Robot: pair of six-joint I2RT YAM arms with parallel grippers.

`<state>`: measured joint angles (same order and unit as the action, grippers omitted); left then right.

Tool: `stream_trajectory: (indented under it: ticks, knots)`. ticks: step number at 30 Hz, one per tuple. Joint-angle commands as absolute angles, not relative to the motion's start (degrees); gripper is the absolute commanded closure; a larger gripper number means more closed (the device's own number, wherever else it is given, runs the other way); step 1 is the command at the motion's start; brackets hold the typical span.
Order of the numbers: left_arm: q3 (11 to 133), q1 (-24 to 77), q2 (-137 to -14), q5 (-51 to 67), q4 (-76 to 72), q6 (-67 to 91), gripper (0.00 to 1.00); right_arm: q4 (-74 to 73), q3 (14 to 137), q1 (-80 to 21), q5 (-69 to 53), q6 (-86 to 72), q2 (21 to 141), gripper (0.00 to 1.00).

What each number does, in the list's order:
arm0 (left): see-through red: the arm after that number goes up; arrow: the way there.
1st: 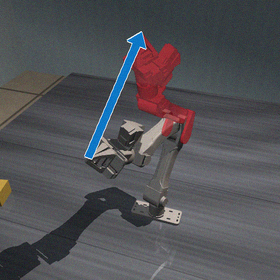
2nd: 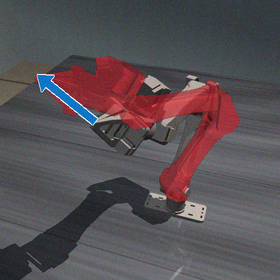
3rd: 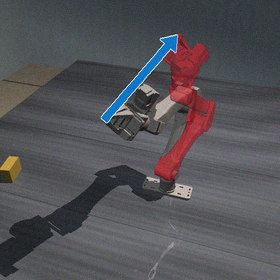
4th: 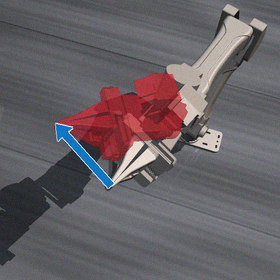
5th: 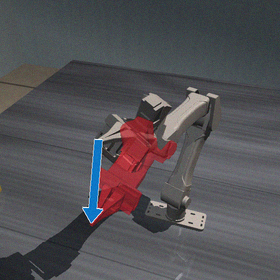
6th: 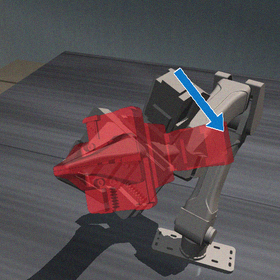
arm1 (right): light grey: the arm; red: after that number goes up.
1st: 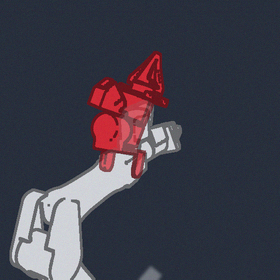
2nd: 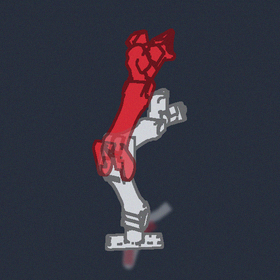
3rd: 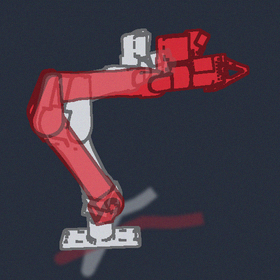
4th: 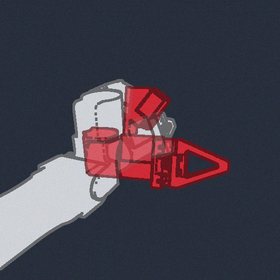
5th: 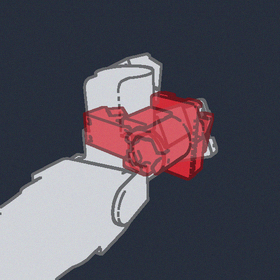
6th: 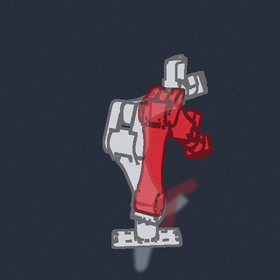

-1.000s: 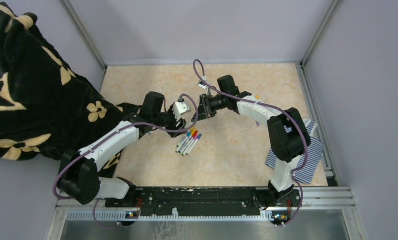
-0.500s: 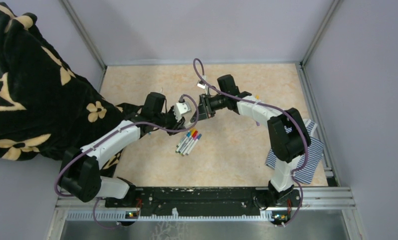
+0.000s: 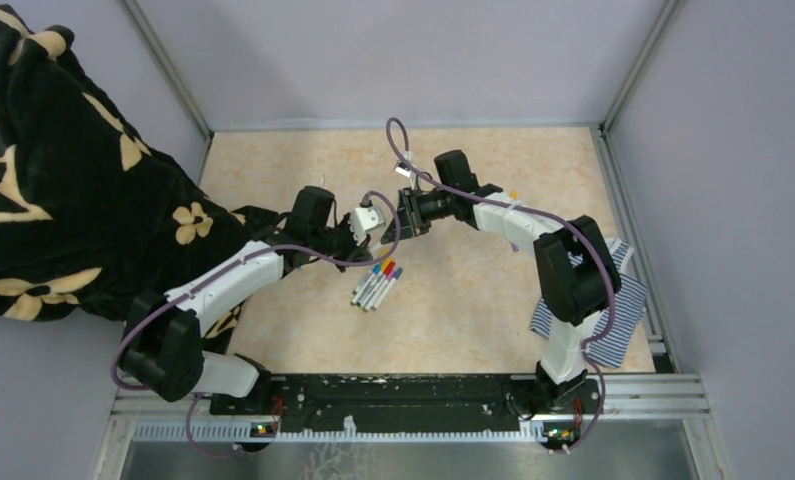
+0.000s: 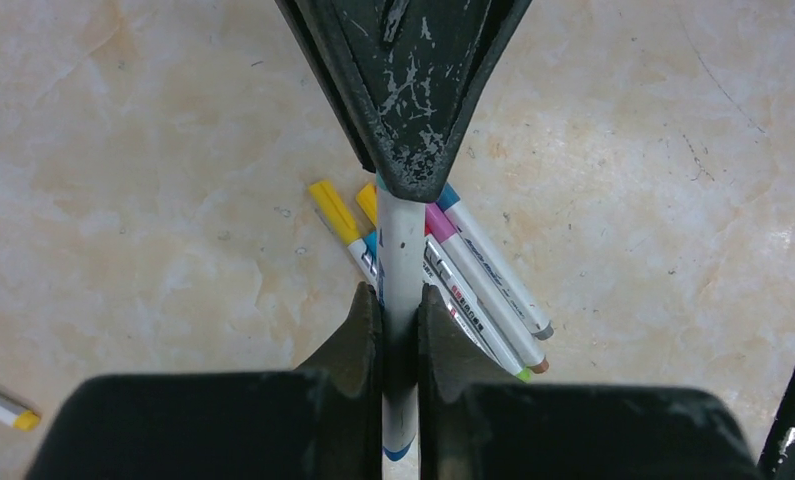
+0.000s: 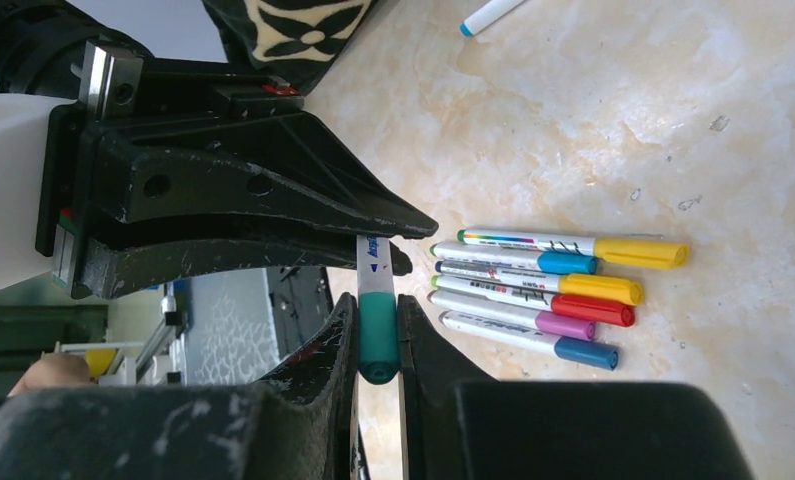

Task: Open the pen caps
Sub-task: Open the pen cap from the pen.

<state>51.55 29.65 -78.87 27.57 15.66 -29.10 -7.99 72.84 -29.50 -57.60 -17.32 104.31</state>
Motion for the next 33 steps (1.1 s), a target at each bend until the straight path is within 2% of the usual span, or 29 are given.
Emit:
stream_trajectory:
  ticks: [1,10,25,33]
  knots:
    - [50.72,29.65,-79.21,23.29,12.61,-28.08,1.00,-8.52,74.06,-29.98,-58.23,-15.23,100.97,1.00]
    - [50.09,29.62,-78.49,22.89,12.10,-28.27,1.00,-9.16,74.18,-28.89,-58.50,-14.85,99.98,1.00]
    - [53.08,29.44,-81.75,34.11,19.64,-30.63,1.00,-9.03,73.00,-25.87,-61.25,-12.48,98.63,1.00]
    - [51.64,29.44,-82.52,20.67,13.67,-27.55,1.00,-9.43,73.38,-24.58,-60.54,-13.10,98.56,1.00]
